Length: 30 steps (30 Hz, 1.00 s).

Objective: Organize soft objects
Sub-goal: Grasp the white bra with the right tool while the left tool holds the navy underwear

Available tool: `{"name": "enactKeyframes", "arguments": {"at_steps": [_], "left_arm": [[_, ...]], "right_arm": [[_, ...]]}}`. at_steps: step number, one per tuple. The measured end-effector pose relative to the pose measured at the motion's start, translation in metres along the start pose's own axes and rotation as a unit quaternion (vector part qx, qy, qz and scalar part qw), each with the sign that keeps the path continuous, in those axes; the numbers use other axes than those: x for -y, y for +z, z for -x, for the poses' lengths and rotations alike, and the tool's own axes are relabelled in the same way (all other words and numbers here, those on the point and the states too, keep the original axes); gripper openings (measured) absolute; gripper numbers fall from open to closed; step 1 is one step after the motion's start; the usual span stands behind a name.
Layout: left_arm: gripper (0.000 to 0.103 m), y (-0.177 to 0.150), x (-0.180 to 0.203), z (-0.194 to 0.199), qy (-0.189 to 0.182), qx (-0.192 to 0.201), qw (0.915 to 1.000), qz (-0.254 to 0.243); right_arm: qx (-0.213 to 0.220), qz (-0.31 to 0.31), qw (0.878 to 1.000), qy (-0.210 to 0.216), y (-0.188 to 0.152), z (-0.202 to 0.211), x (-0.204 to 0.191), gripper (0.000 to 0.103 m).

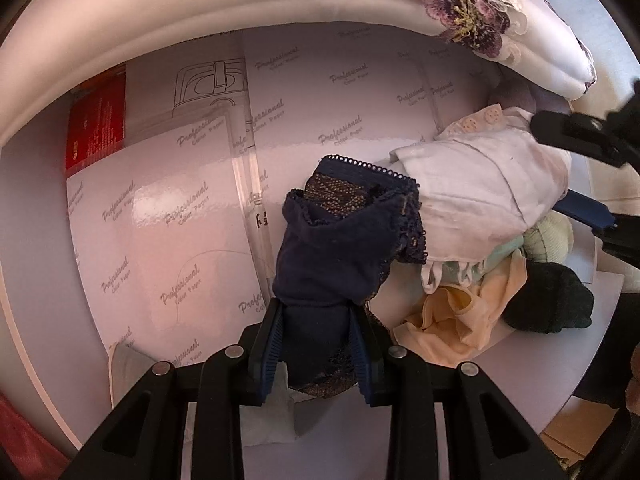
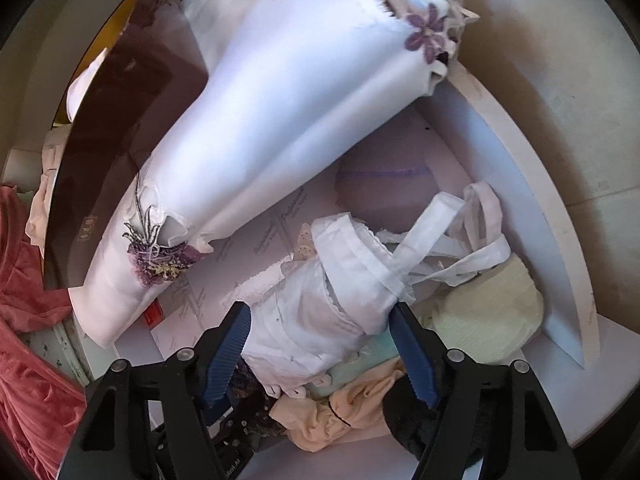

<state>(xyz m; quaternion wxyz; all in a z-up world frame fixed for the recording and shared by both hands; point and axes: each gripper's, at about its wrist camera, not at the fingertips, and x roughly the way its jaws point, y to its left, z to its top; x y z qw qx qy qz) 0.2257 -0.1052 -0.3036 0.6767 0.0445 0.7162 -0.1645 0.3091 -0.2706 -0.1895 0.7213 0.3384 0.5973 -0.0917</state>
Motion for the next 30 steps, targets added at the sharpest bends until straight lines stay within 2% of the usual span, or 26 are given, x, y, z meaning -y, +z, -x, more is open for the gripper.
{"name": "enactKeyframes", "arguments": {"at_steps": [4,9,10,15,18,21,24,30], "left_arm": [[0.031,-0.002,-0.005,-0.001,-0.006,-0.001,1.0000,0.007],[0.031,0.000,-0.008,-0.001,-0.004,-0.002,1.0000,0.006],[0.031,0.000,-0.006,-0.001,-0.005,-0.002,1.0000,0.008],[0.031,0.002,-0.007,-0.003,-0.008,-0.004,0.9999,0.013],[0.031,0.003,-0.007,-0.004,-0.009,-0.004,0.9999,0.013],[0.032,0.002,-0.009,-0.005,-0.010,-0.004,0.9998,0.014],[0.032,0.001,-0.011,-0.006,-0.012,-0.003,0.9998,0.015],[0.032,0.000,-0.013,-0.008,-0.012,-0.001,0.9998,0.015]], "right_arm": [[-0.018,-0.022,1.000,-0.007,0.007,-0.019,-0.002,0.081],[-0.028,-0.022,0.999,-0.027,0.015,-0.038,-0.008,0.082],[-0.030,-0.014,0.999,-0.033,0.015,-0.041,-0.011,0.079],[-0.006,0.042,0.998,-0.047,0.014,-0.027,-0.030,0.038],[0.014,0.074,0.995,-0.058,0.013,-0.006,-0.040,0.033],[0.017,0.119,0.990,-0.068,0.007,0.011,-0.051,0.033],[0.012,0.152,0.986,-0.066,-0.001,0.021,-0.054,0.033],[0.042,0.224,0.972,-0.050,-0.023,0.063,-0.075,0.033]]}}
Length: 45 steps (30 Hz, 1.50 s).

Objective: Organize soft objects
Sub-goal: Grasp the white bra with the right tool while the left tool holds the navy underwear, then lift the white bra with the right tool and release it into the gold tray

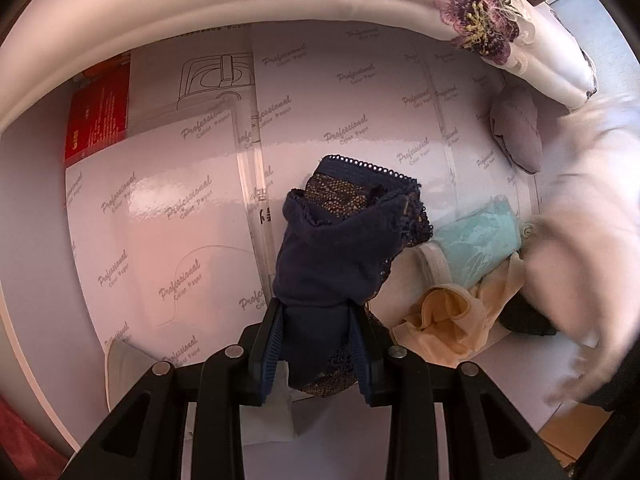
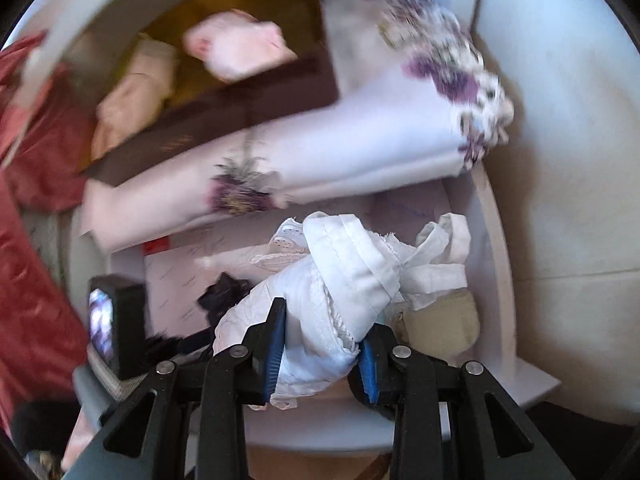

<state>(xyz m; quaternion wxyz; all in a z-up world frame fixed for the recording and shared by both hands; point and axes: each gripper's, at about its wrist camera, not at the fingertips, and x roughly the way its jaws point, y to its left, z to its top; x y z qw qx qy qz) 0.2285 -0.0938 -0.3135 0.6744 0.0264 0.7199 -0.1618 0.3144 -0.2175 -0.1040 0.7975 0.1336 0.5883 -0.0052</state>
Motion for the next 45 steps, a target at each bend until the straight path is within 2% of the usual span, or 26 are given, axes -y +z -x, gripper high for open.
{"name": "enactKeyframes", "arguments": {"at_steps": [6,11,14,21,26,32,40,42,45], "left_arm": [[0.032,-0.001,0.004,0.001,0.004,0.000,1.0000,-0.001],[0.032,-0.001,0.007,0.003,0.005,0.000,1.0000,-0.001],[0.032,0.000,0.010,0.004,0.007,0.001,1.0000,-0.002],[0.032,0.000,0.009,0.005,0.006,0.001,1.0000,-0.001],[0.032,0.001,0.009,0.005,0.006,0.000,1.0000,0.001],[0.031,0.001,0.009,0.005,0.006,0.001,1.0000,0.001],[0.031,0.001,0.007,0.005,0.004,0.000,1.0000,0.003],[0.031,0.001,0.007,0.006,0.004,0.001,1.0000,0.003],[0.031,0.001,0.006,0.006,0.004,0.000,1.0000,0.003]], "right_arm": [[0.070,0.062,0.995,0.016,0.005,0.055,-0.028,0.033],[0.136,0.084,0.987,0.021,0.040,0.091,-0.057,0.033],[0.152,0.066,0.986,0.023,0.063,0.099,-0.064,0.033],[0.157,-0.013,0.987,0.041,0.115,0.066,-0.062,0.033],[0.147,0.011,0.989,0.009,0.138,0.035,-0.081,0.033],[0.124,0.029,0.992,0.000,0.153,-0.005,-0.101,0.033],[0.120,0.074,0.990,-0.021,0.170,-0.026,-0.121,0.035],[0.120,0.084,0.989,-0.033,0.169,-0.028,-0.125,0.039],[0.118,0.082,0.989,-0.028,0.165,-0.025,-0.123,0.043]]}}
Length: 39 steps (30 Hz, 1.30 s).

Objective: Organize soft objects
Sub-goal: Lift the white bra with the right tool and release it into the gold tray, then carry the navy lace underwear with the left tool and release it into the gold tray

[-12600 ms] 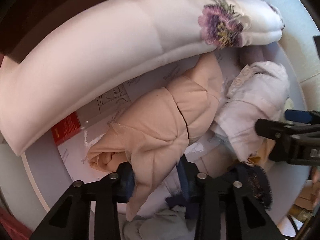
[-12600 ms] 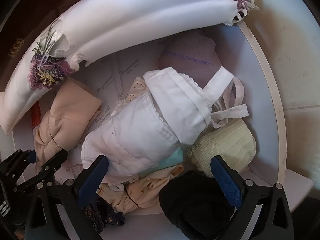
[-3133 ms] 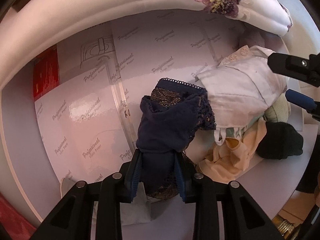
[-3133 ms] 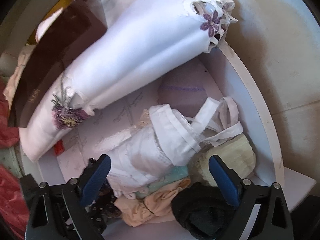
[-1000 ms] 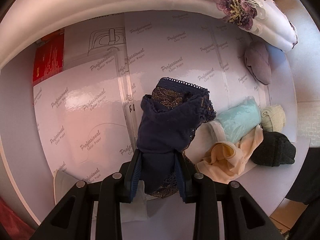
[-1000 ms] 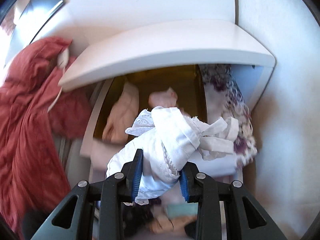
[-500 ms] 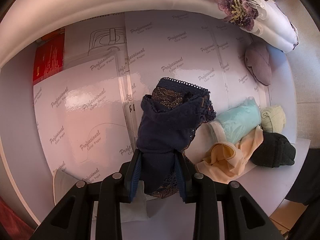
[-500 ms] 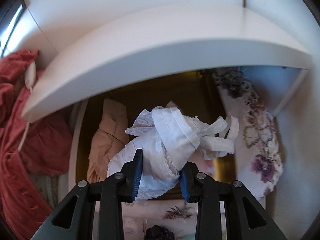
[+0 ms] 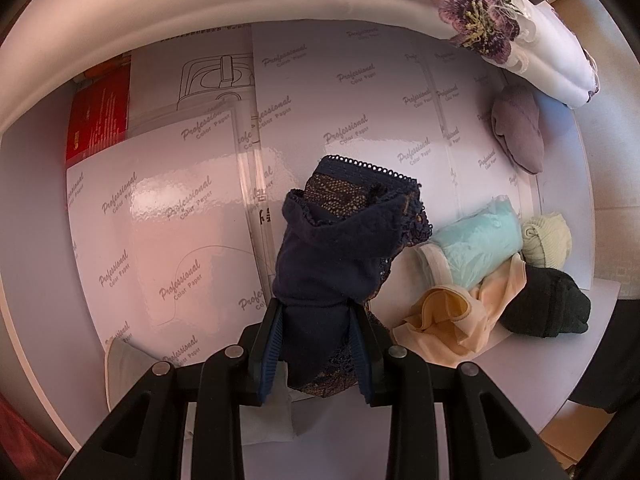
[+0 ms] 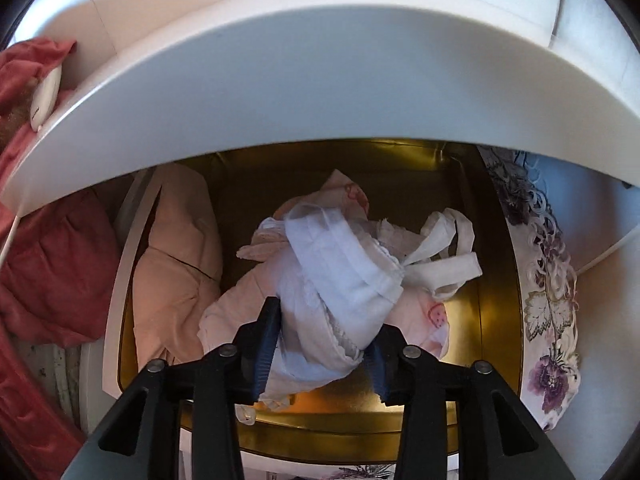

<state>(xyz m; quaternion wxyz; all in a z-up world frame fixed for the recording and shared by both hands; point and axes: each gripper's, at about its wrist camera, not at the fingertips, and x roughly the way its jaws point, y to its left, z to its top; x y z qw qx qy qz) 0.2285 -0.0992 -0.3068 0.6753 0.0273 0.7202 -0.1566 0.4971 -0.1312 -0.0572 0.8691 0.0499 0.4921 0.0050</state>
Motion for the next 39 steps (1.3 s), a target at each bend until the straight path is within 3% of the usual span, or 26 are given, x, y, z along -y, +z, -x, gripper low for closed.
{"name": "enactKeyframes", "arguments": {"at_steps": [2,7,24,28,31,36,39], "left_arm": [[0.032,0.000,0.000,0.000,0.000,0.000,1.0000,-0.001],[0.031,0.000,0.000,0.000,0.001,0.001,1.0000,-0.002],[0.032,-0.002,-0.002,-0.001,-0.003,0.002,1.0000,0.007],[0.032,-0.002,-0.002,-0.002,-0.002,0.002,1.0000,0.007],[0.032,-0.002,-0.002,-0.002,-0.003,0.003,1.0000,0.008],[0.032,-0.002,-0.003,-0.002,-0.004,0.003,1.0000,0.008],[0.032,-0.002,-0.003,-0.002,-0.003,0.003,1.0000,0.007]], "right_arm": [[0.000,0.000,1.000,0.001,-0.002,0.003,0.004,0.056],[0.007,-0.007,1.000,0.010,-0.013,0.021,0.012,0.066],[0.027,-0.003,1.000,0.011,-0.072,0.083,0.051,0.073],[-0.005,-0.027,1.000,0.003,-0.101,0.083,0.071,0.077],[-0.053,-0.050,0.997,-0.021,-0.130,0.069,0.087,0.077],[-0.158,-0.102,0.981,-0.044,-0.179,0.028,0.116,0.077],[-0.197,-0.116,0.972,-0.047,-0.195,0.010,0.124,0.077]]}}
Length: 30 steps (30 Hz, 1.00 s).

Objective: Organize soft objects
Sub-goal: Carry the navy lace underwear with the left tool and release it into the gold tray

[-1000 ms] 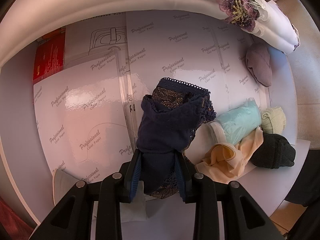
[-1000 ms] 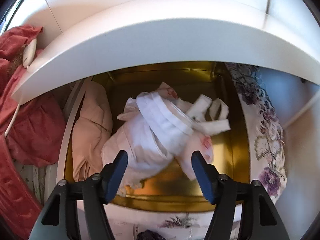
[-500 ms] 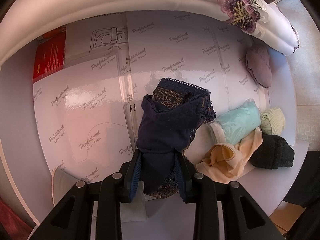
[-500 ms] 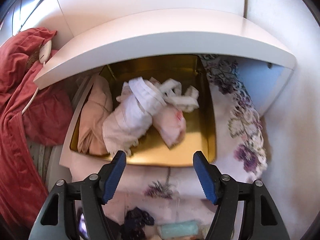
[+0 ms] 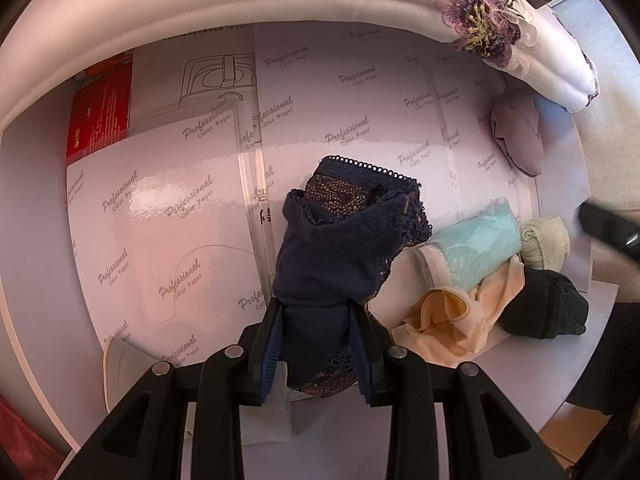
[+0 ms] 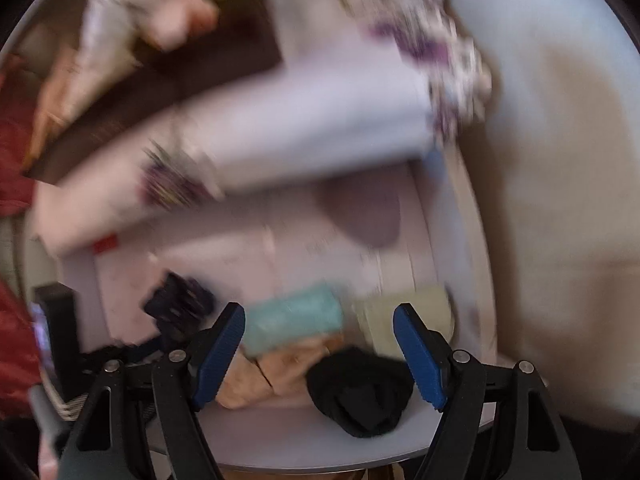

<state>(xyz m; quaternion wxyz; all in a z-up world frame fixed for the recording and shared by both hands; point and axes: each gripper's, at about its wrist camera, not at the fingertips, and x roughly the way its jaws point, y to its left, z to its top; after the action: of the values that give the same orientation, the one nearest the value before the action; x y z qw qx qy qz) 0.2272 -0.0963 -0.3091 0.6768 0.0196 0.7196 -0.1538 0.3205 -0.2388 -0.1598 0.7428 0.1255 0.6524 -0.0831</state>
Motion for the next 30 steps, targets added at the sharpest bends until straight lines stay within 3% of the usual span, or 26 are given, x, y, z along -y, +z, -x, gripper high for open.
{"name": "enactKeyframes", "arguments": {"at_steps": [9,21,30], "left_arm": [[0.032,-0.001,0.000,-0.001,-0.001,0.001,1.0000,0.000],[0.031,-0.002,0.000,-0.001,-0.003,0.001,1.0000,0.000],[0.031,-0.004,-0.006,0.002,-0.017,0.006,0.9998,0.009]], "right_arm": [[-0.070,0.033,0.997,-0.016,-0.013,-0.048,-0.009,0.077],[-0.077,0.077,0.993,-0.039,-0.027,-0.064,-0.024,0.083],[-0.078,0.073,0.994,-0.037,-0.027,-0.071,-0.023,0.083]]}}
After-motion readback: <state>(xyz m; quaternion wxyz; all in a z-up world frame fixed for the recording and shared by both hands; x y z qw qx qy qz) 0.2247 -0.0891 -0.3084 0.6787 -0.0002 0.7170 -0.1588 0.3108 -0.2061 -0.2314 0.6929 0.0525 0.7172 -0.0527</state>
